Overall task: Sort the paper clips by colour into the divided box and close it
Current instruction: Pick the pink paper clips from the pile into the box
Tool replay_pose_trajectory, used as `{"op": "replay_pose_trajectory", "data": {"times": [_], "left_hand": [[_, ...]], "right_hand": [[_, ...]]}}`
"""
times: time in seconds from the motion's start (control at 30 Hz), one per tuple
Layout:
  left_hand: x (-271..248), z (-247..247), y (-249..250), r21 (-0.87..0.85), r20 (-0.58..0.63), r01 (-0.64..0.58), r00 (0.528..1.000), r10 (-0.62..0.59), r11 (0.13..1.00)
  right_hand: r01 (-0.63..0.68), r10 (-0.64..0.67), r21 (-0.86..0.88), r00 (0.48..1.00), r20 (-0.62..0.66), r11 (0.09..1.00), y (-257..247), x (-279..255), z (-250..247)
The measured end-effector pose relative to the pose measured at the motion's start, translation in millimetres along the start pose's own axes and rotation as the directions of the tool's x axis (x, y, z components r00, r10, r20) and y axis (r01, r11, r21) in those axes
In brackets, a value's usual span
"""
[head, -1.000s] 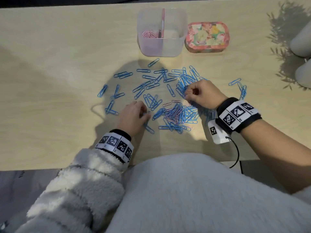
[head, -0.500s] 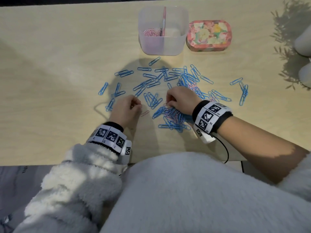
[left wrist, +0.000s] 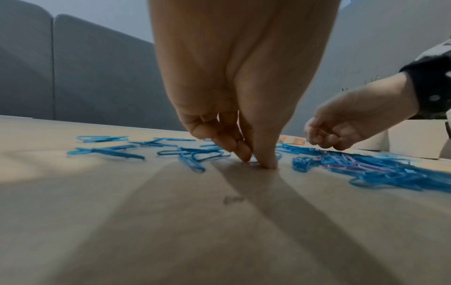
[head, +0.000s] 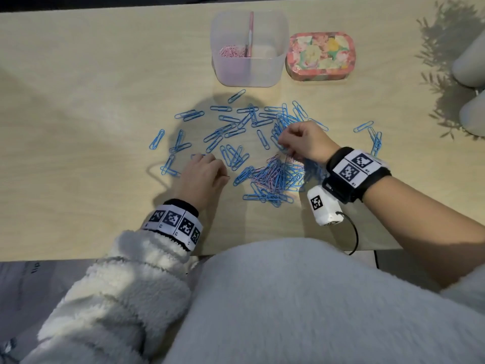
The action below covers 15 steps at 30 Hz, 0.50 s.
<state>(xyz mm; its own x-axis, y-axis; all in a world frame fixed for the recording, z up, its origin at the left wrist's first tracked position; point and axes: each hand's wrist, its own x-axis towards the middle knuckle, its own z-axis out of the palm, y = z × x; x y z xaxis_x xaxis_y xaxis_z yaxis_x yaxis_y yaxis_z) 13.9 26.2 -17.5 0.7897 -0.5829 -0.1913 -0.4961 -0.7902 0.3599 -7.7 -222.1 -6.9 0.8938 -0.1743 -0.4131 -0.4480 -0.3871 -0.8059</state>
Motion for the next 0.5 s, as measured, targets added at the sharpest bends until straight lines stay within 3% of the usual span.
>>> {"op": "replay_pose_trajectory", "data": {"times": [0.07,0.13,0.23,0.33,0.43,0.47,0.5], "left_hand": [[2.3,-1.9,2.3,0.011,0.03,-0.015,0.999,0.015,1.0],[4.1,-6.7,5.2,-0.016,0.041,-0.014,0.999,0.015,1.0],[5.7,-14.5,11.0,-0.25,0.002,0.076,0.997,-0.078,0.965],[11.6,-17.5,19.7,-0.555,0.16,0.25,0.968,-0.193,0.793],[20.8,-15.8,32.0,-0.744,0.368,0.454,0.891,-0.266,0.491],[23.2,-14.8,36.3,-0.755,0.397,0.483,0.875,-0.276,0.444],[24.8,-14.1,39.4,-0.751,0.391,0.481,0.876,-0.281,0.452]], "right_hand": [[0.146,-0.129,-0.261,0.988,0.082,0.954,-1.5,-0.5,4.6],[0.253,-0.177,-0.459,0.963,0.202,0.851,-2.3,1.1,9.8],[0.297,-0.158,-0.592,0.948,0.275,0.749,-0.4,3.1,13.5],[0.265,-0.125,-0.607,0.956,0.264,0.749,0.3,2.9,10.7],[0.251,-0.115,-0.623,0.961,0.25,0.741,2.7,1.4,5.1],[0.243,-0.119,-0.6,0.964,0.239,0.763,4.2,0.2,3.1],[0.232,-0.129,-0.558,0.967,0.218,0.797,5.0,-1.3,1.1]]}}
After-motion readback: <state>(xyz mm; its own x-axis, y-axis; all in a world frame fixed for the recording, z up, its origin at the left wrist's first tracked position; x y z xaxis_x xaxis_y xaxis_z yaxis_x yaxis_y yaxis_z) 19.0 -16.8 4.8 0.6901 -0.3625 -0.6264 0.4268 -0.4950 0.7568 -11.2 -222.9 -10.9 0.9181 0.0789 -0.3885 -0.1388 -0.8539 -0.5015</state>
